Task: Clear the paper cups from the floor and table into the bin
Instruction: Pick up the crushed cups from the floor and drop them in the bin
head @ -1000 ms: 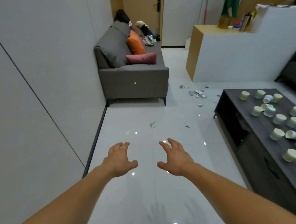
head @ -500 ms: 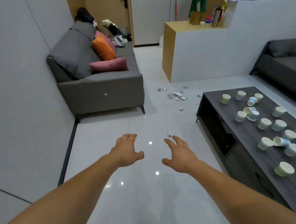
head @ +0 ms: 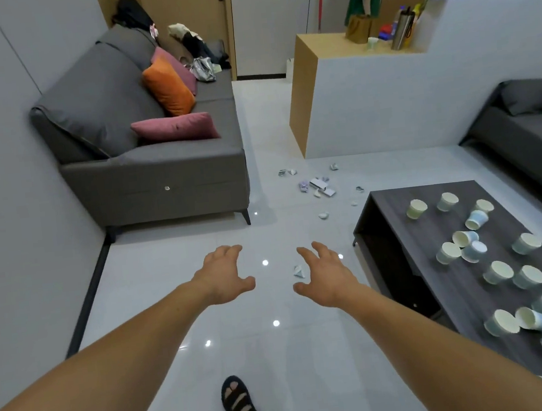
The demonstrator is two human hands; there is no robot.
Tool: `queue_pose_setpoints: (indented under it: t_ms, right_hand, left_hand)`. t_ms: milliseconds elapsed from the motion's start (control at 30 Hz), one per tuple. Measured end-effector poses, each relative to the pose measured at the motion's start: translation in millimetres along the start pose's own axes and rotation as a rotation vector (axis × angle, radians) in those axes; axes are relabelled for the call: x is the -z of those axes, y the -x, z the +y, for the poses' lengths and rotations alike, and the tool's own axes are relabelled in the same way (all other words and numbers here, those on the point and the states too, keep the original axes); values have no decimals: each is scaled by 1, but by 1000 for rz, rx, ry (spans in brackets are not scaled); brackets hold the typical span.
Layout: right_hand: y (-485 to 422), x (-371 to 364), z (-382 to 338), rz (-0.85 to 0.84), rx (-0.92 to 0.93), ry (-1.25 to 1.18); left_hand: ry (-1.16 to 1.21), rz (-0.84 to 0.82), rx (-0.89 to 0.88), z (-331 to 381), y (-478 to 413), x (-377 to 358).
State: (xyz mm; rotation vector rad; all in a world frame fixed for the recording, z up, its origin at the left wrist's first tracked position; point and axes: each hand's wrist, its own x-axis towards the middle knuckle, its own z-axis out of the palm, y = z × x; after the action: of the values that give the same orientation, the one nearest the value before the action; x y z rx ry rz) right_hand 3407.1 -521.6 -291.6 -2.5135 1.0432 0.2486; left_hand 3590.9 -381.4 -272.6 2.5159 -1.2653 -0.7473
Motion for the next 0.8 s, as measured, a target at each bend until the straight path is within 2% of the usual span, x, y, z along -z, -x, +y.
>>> queue_pose_setpoints:
  t_ms: [300,533,800]
  right_hand:
    - [-151,46,14,-42,-83,-2]
    - [-262,55,39,-137,-79,-37]
    - [-418,33,107,-337,-18,-60]
  left_hand:
    - [34,-44,-51,5,-166,51]
    - [13,-111,39,-1,-270,66]
    - [28,-264,198,18,-415,32]
